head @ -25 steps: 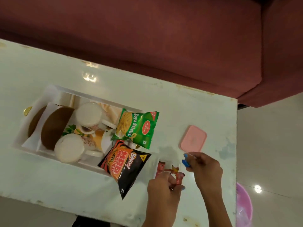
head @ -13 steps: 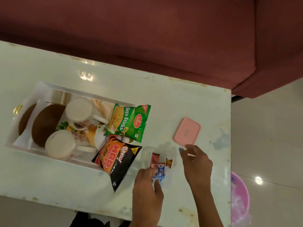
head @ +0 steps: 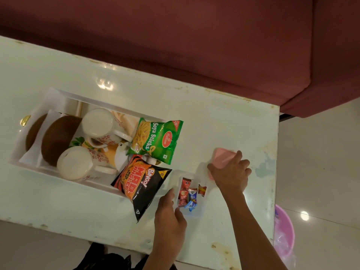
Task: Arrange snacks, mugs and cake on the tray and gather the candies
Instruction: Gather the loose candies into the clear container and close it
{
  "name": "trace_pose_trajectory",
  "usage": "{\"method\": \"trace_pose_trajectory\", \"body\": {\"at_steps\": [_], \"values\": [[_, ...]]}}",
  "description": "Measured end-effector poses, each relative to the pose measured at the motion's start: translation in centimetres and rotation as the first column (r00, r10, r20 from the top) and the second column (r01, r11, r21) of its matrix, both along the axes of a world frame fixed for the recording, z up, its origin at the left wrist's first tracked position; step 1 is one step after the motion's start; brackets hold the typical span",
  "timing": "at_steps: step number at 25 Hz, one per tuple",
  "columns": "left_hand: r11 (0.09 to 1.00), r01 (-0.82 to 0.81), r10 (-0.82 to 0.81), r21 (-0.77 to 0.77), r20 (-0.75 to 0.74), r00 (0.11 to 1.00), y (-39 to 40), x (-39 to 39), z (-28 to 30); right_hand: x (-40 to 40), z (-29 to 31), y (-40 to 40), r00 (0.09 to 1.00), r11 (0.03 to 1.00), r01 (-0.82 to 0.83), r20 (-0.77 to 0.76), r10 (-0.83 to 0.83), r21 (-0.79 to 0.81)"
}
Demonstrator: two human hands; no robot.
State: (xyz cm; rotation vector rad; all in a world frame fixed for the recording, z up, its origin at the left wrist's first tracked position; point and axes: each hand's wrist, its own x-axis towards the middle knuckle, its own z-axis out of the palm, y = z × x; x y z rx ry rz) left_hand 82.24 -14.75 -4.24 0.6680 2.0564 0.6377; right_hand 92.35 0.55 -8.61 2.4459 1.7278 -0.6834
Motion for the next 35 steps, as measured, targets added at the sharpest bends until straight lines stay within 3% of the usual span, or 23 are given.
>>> {"method": "trace_pose_trajectory", "body": {"at_steps": [2, 4, 5, 7, 8, 10, 16, 20, 23, 25, 35], "values": [[1.000, 0.008, -0.008, 0.016, 0.020, 1.000, -0.1, -0.2, -0.1, 1.1, 0.3, -1.7, 0.998, 0.998, -0.055, -0.022, 0.054, -0.031], [0.999, 0.016, -0.018, 0.042, 0.033, 0.999, -0.2, -0.4, -0.2, 2.0, 0.5, -3.3, 0.983, 0.997, 0.024, -0.183, -0.037, -0.072], [0.999, 0.018, -0.020, 0.048, 0.042, 0.999, -0.3, -0.5, -0.4, 2.4, 0.7, -4.0, 0.933, 0.984, 0.123, -0.322, -0.159, -0.128], [0.999, 0.012, -0.015, 0.041, 0.059, 0.998, -0.4, -0.7, -0.7, 2.6, 1.1, -5.6, 0.689, 0.907, 0.306, -0.591, -0.420, -0.288], [0.999, 0.011, -0.013, 0.038, 0.065, 0.998, -0.4, -0.7, -0.8, 2.5, 1.2, -6.4, 0.578, 0.871, 0.350, -0.653, -0.490, -0.343], [0.999, 0.014, -0.017, 0.041, 0.078, 0.997, -0.6, -0.8, -1.0, 2.0, 1.3, -7.9, 0.531, 0.857, 0.392, -0.679, -0.507, -0.334], [0.998, -0.045, 0.040, 0.036, 0.119, 0.992, -0.4, -0.7, -1.4, 1.1, 1.8, -9.4, 0.576, 0.861, 0.439, -0.656, -0.488, -0.255], [0.998, -0.064, 0.060, 0.018, 0.161, 0.985, 0.1, -0.5, -1.4, 1.5, 3.4, -9.1, 0.735, 0.905, 0.423, -0.567, -0.372, -0.045], [0.997, -0.066, 0.059, 0.034, 0.173, 0.983, 0.5, 0.1, -1.3, 0.7, 4.1, -9.5, 0.881, 0.968, 0.248, -0.425, -0.210, 0.035], [0.997, -0.067, 0.058, 0.046, 0.167, 0.984, 0.5, 0.6, -1.2, -0.2, 4.1, -10.0, 0.931, 0.986, 0.150, -0.348, -0.115, 0.076], [0.994, -0.071, 0.054, 0.084, 0.192, 0.980, -0.1, 0.8, -1.4, -0.8, 3.2, -11.4, 0.948, 0.995, 0.023, -0.317, 0.008, 0.096]]}}
